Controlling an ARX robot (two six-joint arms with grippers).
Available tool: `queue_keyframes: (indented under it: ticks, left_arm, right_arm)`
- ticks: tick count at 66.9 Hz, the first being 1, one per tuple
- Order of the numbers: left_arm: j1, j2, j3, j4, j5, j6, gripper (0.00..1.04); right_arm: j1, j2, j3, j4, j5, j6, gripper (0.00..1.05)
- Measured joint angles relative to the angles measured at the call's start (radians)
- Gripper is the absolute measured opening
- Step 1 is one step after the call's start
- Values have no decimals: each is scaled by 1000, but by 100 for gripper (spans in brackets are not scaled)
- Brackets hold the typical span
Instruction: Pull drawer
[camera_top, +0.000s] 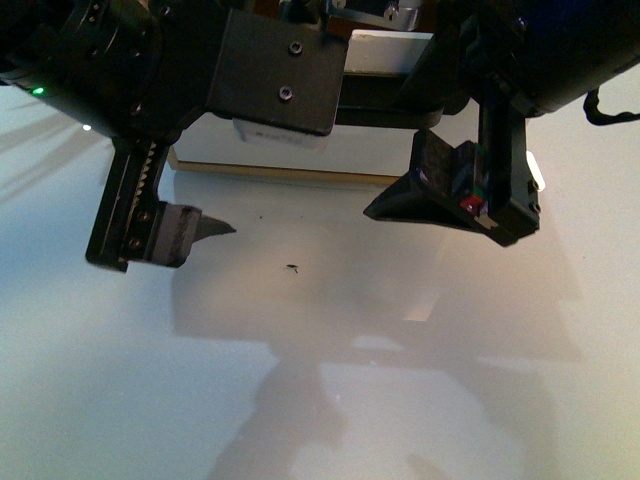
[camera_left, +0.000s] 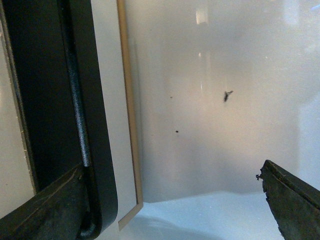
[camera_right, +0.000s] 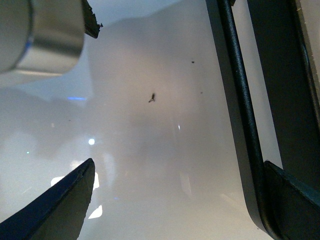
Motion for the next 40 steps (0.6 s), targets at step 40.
queue_keyframes:
  ticks: [40]
  left_arm:
    - [-1,-188,-211,34,66,59,97]
  right_arm:
    - [87,-144,-167,110,-38,33,96]
